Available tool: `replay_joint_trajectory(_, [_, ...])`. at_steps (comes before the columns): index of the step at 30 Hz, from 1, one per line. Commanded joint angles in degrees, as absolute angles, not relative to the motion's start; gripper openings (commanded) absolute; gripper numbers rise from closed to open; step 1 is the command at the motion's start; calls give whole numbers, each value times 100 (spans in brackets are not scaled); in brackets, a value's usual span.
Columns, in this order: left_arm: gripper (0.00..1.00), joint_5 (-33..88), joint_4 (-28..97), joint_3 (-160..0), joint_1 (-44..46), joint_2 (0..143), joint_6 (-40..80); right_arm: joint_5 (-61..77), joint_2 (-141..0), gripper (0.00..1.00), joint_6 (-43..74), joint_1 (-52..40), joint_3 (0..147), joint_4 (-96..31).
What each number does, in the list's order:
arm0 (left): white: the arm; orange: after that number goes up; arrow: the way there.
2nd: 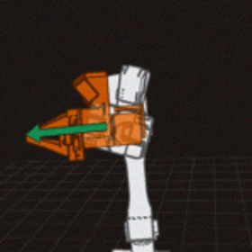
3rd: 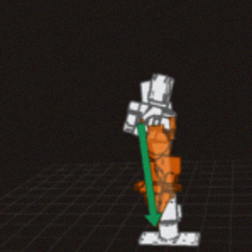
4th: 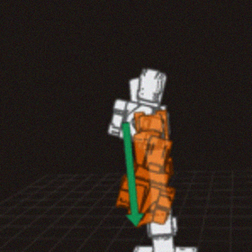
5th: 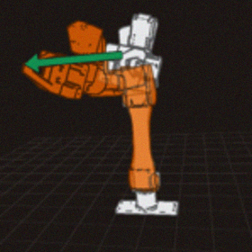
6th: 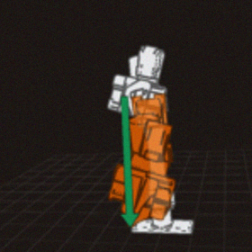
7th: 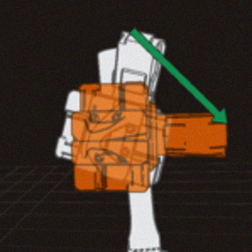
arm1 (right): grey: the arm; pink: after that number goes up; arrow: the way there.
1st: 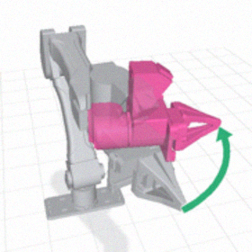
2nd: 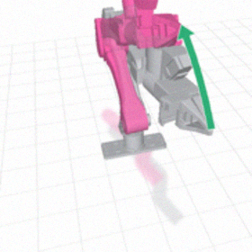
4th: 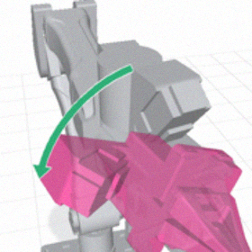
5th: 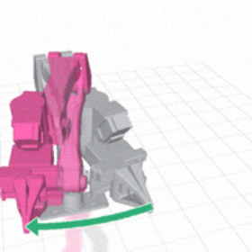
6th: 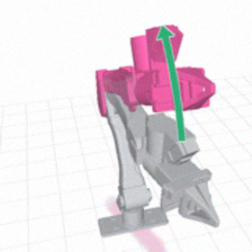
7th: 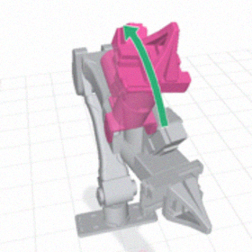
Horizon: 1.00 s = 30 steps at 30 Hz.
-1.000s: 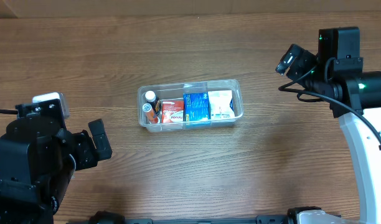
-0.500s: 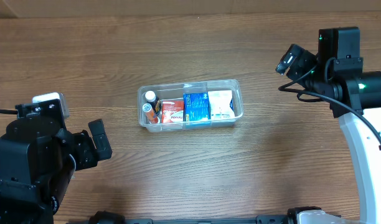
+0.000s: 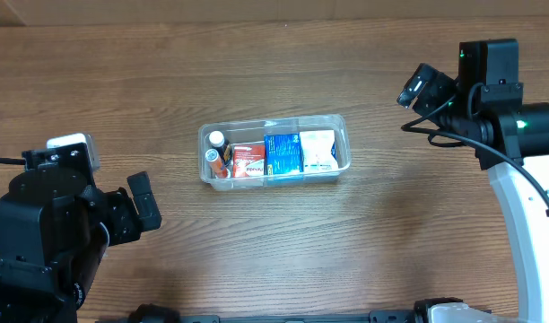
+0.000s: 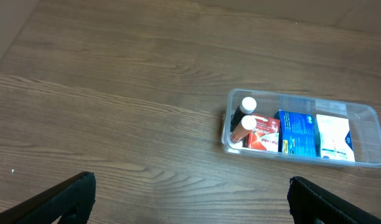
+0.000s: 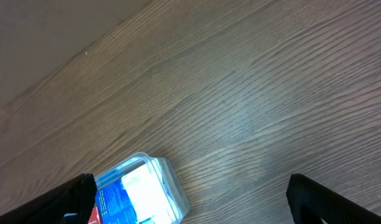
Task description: Pack container
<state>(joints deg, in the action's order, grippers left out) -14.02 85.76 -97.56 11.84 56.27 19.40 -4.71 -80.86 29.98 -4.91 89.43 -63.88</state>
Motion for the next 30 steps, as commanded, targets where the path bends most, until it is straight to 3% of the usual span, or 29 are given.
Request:
replay_joint_trajectory(1, [100,-1518,8562,-9830,1149,5623,2018,-489,-8044,100,2995,-475,8969,-6359])
replay_joint_trajectory(20, [100,-1518,8562,-9830,1149,5623,2018,-775,-8042,100,2947,-473,8969,-6558])
replay_joint_trajectory(24, [100,-1518,8562,-9830,1149,5623,2018,62,-7443,100,1308,-480,8969,-6228])
replay_joint_trajectory(30, [100,-1518,8562,-9830,1149,5623,2018,-139,-5933,100,1063,-480,8794,-6394])
